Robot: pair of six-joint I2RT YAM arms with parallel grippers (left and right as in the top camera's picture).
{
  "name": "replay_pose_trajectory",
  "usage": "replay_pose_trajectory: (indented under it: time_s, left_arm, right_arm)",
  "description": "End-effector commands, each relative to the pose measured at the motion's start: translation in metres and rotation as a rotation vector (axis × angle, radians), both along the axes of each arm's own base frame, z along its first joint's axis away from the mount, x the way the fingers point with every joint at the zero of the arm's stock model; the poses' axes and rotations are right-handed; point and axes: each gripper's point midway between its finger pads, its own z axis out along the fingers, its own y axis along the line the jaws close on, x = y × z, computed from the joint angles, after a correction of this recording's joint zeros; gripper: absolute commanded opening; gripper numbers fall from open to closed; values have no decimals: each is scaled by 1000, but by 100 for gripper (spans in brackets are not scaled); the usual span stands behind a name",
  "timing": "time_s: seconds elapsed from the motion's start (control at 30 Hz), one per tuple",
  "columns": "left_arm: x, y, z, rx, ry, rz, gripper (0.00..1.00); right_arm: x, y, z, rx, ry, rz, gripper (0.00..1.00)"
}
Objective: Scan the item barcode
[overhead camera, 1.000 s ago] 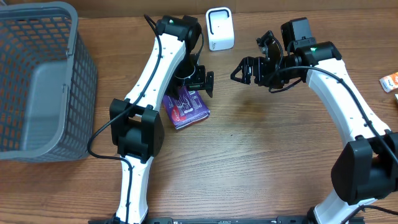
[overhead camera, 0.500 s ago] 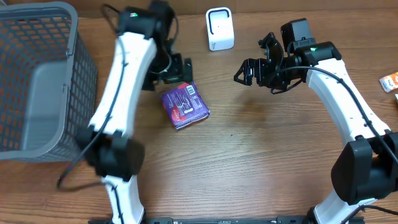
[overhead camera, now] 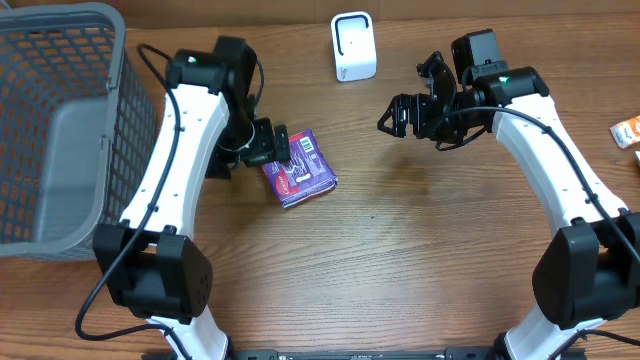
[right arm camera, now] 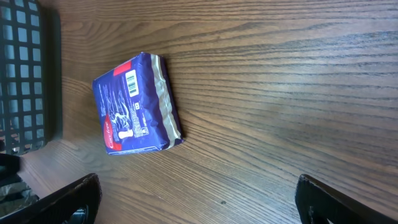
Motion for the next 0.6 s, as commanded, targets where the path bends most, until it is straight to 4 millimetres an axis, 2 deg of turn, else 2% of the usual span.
replay_pose_trajectory:
  time_s: [0.0,0.17,0.33,0.43,0.57]
  left_arm:
    - [-11,0,-4,-22,36,-14,100]
    - [-24,5,2,-27,9,-21,100]
    - [-16,2,1,-118,-103,-36,100]
    - [-8,0,-15,-184,-130,-8,100]
    - [-2,0,-48,-254,-145,26,100]
  right_arm:
    - [0,-2,-3,-10,1,2,100]
    - [1,-11,-9,-68,1,-17,100]
    - [1,-11,-9,-70,-2,-19,100]
    - [1,-11,-9,-70,-1,-19,100]
    - [0,-12,-9,-72,6,-18,100]
